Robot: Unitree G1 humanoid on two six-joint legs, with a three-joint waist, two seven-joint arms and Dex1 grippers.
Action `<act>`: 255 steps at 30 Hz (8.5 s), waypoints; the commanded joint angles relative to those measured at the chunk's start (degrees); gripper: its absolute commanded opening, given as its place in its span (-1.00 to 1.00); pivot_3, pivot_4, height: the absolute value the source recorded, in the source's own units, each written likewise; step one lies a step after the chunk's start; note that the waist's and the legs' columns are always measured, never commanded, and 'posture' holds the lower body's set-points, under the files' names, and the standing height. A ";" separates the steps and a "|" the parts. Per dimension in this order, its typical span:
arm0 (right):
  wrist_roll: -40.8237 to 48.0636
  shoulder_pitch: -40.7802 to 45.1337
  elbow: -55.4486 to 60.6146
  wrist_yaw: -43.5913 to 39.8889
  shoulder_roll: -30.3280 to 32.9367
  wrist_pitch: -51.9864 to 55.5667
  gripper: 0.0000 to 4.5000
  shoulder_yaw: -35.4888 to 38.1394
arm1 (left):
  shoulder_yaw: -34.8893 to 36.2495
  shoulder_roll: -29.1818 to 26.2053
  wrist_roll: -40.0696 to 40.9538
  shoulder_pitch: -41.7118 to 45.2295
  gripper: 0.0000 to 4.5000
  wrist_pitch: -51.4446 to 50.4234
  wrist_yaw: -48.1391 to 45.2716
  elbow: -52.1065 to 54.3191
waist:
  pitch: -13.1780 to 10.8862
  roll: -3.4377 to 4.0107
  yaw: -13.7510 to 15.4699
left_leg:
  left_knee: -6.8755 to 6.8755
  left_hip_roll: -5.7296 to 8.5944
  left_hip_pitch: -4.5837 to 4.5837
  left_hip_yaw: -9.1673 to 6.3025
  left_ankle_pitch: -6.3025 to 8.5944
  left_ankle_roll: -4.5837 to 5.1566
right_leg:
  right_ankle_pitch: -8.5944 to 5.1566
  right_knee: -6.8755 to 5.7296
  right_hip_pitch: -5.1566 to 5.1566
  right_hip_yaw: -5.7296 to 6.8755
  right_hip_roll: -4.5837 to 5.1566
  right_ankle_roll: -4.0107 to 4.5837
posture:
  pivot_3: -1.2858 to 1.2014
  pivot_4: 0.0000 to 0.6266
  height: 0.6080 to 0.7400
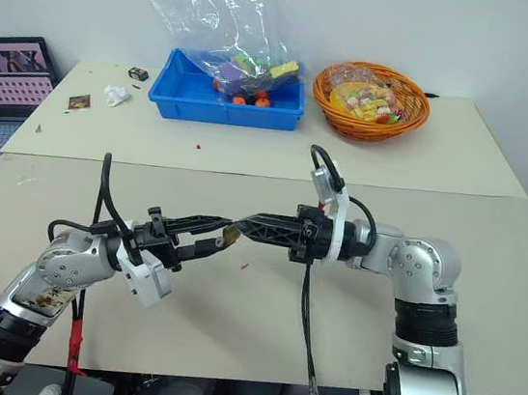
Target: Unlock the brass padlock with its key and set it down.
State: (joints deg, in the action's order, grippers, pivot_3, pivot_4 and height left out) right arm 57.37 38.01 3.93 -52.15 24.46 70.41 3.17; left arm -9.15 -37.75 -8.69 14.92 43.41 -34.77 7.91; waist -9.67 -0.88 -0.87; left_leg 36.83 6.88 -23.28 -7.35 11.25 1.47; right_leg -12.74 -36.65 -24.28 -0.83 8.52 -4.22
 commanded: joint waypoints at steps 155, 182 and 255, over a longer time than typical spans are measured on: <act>-17.99 -5.40 30.87 43.19 -12.27 -6.16 -0.02 -9.37 | 0.14 7.40 -13.57 -0.03 -0.63 -26.52 7.39 8.10 | 0.02 -0.01 0.02 | -0.02 -0.18 0.08 0.14 0.04 0.02 | -0.03 0.00 0.01 -0.04 -0.11 -0.04 | 0.03 -0.52 1.00; -20.88 -5.14 25.32 43.57 -15.58 -5.88 -0.66 -10.57 | 0.36 6.98 -13.79 -0.93 -0.63 -26.74 7.74 9.25 | 0.02 -0.01 -0.06 | -0.02 -0.18 0.08 0.14 0.04 0.02 | -0.03 -0.02 -0.02 -0.04 -0.11 -0.03 | 0.03 -0.52 1.00; -10.17 -4.73 16.26 14.96 -1.13 -8.77 -0.97 2.78 | 11.71 1.62 52.73 1.06 0.88 -82.31 -2.13 24.93 | -0.01 -0.04 -0.44 | -0.03 -0.30 0.11 0.15 0.05 0.00 | -0.27 -0.01 0.05 -0.03 -0.21 -0.41 | 0.03 -0.52 1.00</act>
State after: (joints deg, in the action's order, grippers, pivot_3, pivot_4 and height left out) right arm 43.58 31.50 17.88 -31.35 21.70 63.76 4.87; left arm 0.84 -35.84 37.94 14.43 -31.97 -39.07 32.72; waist -9.68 -0.92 -1.31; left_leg 36.80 6.56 -23.16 -7.20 11.30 1.47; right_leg -13.01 -36.65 -24.22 -0.86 8.30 -4.63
